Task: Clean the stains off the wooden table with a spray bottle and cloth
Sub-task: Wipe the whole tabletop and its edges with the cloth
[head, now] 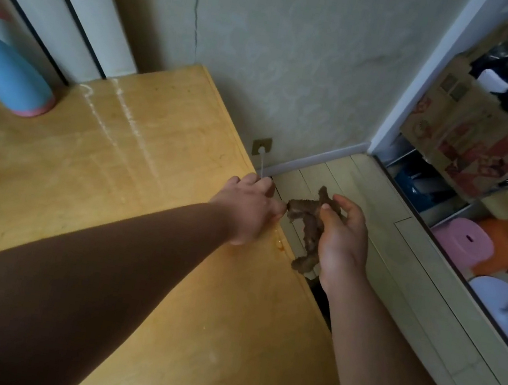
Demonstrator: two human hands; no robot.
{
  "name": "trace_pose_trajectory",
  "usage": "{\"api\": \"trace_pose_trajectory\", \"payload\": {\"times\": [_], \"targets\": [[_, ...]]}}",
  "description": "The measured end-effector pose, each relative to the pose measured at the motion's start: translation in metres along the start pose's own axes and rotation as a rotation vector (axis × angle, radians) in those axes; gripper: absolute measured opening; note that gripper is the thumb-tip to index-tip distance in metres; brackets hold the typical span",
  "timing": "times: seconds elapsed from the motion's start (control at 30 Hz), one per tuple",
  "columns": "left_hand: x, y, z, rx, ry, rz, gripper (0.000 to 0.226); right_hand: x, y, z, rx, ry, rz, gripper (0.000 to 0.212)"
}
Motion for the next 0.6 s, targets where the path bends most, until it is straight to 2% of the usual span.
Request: {"api": "trace_pose_trajectory", "payload": {"times": [0.23,0.3,0.4,0.6], "targets": [[-0.004,-0.008,-0.012,0.020,-0.001,0.025,0.025,-0.001,-0.002,-0.009,-0.021,-0.076,0.005,0.021],[-0.006,-0.002,-0.016,0.003,0.054,0.039,0.033,-0.004,-0.004,-0.010,-0.046,-0.100,-0.004,0.020],[-0.004,0.001,-0.007,-0.060,0.102,-0.026,0.047,-0.007,-0.004,-0.012,-0.063,-0.120,0.025,0.019],[-0.008,-0.017,0.009,-0.106,0.005,-0.081,0.032,-0.013,-0.006,-0.003,-0.119,-0.146,0.060,0.013]]}}
Point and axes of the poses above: each hand's wrist, its own y-axis away from the middle knuckle, its own x-axis out of the back of the hand, z = x × y, the point moved 8 cm from there along -y, towards the middle knuckle, and after that the axes turned 9 degrees about -x, right-handed, at the moved point
